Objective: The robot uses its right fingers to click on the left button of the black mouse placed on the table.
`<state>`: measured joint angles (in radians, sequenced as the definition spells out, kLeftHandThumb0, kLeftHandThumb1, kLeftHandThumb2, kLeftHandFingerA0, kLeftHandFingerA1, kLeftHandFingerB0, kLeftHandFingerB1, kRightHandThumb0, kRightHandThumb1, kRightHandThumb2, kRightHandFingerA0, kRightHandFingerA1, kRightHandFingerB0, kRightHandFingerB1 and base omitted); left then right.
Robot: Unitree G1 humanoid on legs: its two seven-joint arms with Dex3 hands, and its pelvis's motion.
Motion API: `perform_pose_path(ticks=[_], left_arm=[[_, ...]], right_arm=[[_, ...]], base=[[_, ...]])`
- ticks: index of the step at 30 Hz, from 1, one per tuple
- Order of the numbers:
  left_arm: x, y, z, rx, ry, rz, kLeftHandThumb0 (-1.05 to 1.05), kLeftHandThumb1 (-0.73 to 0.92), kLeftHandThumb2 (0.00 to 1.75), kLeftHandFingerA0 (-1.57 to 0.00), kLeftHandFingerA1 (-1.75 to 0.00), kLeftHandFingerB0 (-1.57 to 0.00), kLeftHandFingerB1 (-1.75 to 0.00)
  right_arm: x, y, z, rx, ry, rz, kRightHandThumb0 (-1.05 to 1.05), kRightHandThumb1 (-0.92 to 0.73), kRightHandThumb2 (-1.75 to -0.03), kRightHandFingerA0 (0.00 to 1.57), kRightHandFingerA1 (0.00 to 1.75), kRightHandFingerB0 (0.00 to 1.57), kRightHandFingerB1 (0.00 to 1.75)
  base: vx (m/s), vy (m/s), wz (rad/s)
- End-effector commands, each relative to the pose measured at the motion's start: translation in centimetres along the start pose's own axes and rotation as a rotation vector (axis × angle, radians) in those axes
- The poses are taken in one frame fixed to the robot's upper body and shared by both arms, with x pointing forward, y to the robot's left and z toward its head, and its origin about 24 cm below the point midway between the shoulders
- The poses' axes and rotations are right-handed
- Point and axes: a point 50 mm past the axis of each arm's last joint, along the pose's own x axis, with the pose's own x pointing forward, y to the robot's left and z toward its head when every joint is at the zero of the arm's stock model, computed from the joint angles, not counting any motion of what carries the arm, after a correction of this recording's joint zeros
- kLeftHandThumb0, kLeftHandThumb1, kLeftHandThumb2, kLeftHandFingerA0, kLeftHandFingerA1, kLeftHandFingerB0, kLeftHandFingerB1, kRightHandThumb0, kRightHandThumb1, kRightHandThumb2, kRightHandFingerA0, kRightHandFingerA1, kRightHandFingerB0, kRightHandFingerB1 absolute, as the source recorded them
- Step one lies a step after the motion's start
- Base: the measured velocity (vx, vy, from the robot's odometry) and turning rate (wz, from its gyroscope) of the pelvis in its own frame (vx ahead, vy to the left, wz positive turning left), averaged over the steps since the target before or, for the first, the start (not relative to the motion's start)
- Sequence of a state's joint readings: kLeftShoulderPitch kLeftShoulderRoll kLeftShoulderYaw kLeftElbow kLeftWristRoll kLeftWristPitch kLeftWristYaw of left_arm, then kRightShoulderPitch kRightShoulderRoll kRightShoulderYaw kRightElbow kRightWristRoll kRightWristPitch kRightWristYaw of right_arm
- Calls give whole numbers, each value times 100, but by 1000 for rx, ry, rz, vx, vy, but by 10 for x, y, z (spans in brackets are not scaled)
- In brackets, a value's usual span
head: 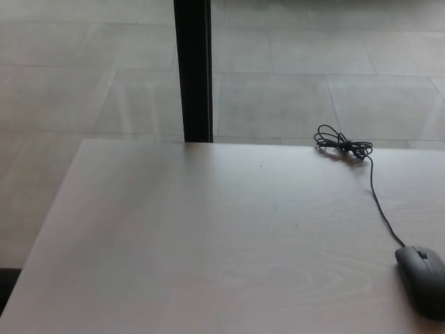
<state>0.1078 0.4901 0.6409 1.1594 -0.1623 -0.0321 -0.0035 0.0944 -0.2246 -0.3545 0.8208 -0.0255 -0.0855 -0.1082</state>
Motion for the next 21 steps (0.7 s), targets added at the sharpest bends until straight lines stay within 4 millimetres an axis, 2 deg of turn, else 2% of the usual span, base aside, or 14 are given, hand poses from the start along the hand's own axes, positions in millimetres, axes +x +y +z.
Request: perform_pose_path(ticks=[1, 3, 5, 6, 7, 8, 9, 10, 11, 12, 13, 14, 16, 21], left_arm=[[2, 29, 15, -356, -13, 137, -48, 58, 56, -76, -74, -55, -58], [3, 29, 16, -386, -2, 152, -58, 65, 57, -74, -76, -43, -49], [3, 29, 17, -384, 11, 136, -73, 82, 65, -73, -124, -44, -51], [4, 28, 16, -394, 16, 98, -80, 78, 116, -81, -127, -30, -57], [4, 27, 17, -410, 43, 93, -89, 83, 122, -95, -138, -30, -56], [4, 27, 16, -429, 57, 87, -92, 85, 124, -83, -133, -25, -54], [4, 26, 16, -450, 61, 82, -95, 86, 125, -83, -135, -25, -56], [4, 25, 15, -472, 64, 75, -95, 92, 77, -38, -130, -18, -43], [4, 24, 15, -484, 63, 64, -94, 82, 113, -42, -103, -15, -49], [5, 23, 15, -500, 60, 59, -96, 86, 130, -45, -109, -24, -69], [5, 22, 15, -505, 54, 52, -105, 91, 77, -29, -140, -5, -59], [5, 22, 15, -496, 46, 42, -87, 76, 125, -53, -110, 0, -33], [5, 22, 17, -487, 47, 40, -102, 85, 132, -52, -119, -1, -5], [5, 20, 19, -494, 42, 46, -92, 79, 128, -56, -118, 0, -26]], right_arm=[[5, -35, 18, 175, -86, -217, -22, -66, -62, 76, 149, 39, 37], [6, -38, 15, 247, -46, -228, -28, -70, -61, 73, 62, 39, 36], [7, -42, 12, 308, -13, -256, -35, -72, -61, 74, 77, 40, 36], [7, -45, 11, 330, 1, -263, -38, -73, -63, 66, 125, 42, 36], [8, -50, 9, 336, 27, -264, -49, -79, -65, 75, 174, 40, 35], [10, -53, 8, 367, 63, -266, -61, -67, -96, 101, 138, 33, 49], [11, -55, 8, 360, 83, -270, -64, -85, -67, 75, 175, 30, 32], [12, -57, 10, 328, 100, -275, -69, -91, -67, 77, 174, 24, 30], [13, -60, 13, 346, 115, -286, -35, -53, -110, 118, 124, 0, 46], [14, -63, 14, 323, 112, -282, -76, -92, -74, 78, 159, 12, 28], [13, -65, 16, 326, 103, -281, -77, -81, -113, 88, 130, 2, 36], [13, -68, 17, 359, 95, -283, -75, -80, -116, 91, 130, 1, 29], [12, -75, 20, 414, 105, -297, -80, -83, -117, 80, 126, 4, 26], [13, -87, 32, 486, 96, -345, -91, -85, -98, 84, 143, 2, 23]], base=[[0, 0, 0], [0, 0, 0], [0, 0, 0], [0, 0, 0], [0, 0, 0], [0, 0, 0], [0, 0, 0], [0, 0, 0], [0, 0, 0], [0, 0, 0], [0, 0, 0], [0, 0, 0], [0, 0, 0], [0, 0, 0]])
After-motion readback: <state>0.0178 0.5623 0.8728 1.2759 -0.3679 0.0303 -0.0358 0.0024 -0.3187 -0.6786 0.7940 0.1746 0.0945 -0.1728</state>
